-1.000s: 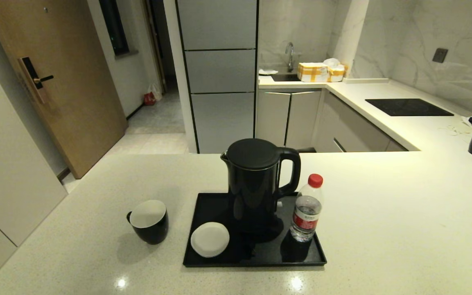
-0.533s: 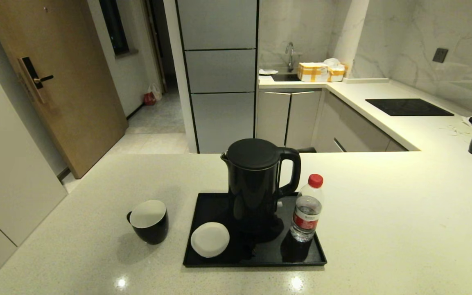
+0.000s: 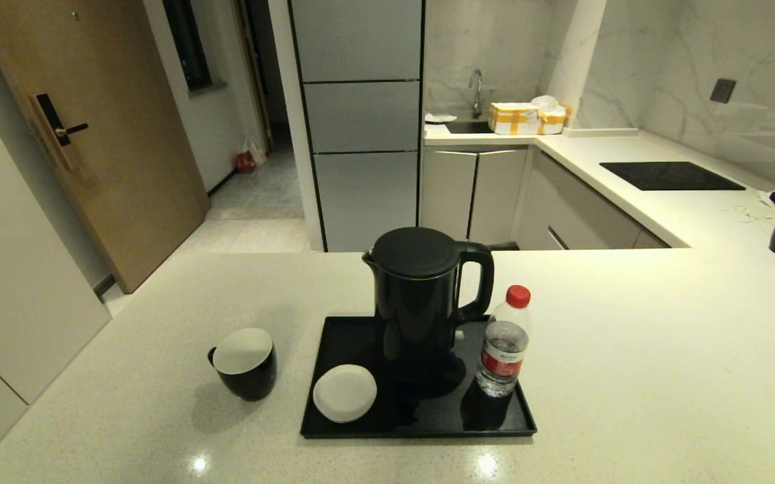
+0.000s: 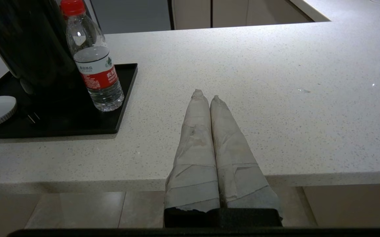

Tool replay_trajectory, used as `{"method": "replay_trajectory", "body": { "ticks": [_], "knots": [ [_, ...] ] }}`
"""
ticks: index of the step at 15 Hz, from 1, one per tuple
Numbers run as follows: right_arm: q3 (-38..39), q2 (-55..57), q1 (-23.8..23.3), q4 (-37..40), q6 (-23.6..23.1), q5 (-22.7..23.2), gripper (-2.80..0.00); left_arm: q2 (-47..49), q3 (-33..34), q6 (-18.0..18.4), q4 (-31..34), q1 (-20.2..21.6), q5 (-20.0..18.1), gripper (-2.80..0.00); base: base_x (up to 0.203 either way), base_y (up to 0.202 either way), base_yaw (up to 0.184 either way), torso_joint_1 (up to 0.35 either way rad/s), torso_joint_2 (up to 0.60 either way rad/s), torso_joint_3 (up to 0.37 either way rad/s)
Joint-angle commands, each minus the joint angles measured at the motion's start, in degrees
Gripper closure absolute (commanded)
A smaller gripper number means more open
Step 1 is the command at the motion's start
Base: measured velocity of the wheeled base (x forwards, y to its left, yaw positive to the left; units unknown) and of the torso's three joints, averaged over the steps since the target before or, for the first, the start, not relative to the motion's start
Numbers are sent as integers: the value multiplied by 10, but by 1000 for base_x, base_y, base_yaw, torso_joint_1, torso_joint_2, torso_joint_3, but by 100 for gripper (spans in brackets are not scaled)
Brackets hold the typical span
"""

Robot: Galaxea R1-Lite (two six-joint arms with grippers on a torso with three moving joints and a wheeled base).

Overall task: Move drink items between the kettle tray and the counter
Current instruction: Pick up the bottled water

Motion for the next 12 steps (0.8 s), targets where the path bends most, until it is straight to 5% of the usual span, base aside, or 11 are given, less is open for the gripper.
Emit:
{"method": "replay_trajectory", "body": {
  "ticks": [1,9,12],
  "knots": [
    [1,0,0,0,1,0,0,-1,0,0,0,0,1,0,0,0,0,0,0,0],
    [-10,3,1,19,-42,4,0,-1,0,0,0,0,1,0,0,0,0,0,0,0],
    [-112,65,1,28,-36,18,0,-1,0,0,0,0,0,0,0,0,0,0,0,0]
  ]
}}
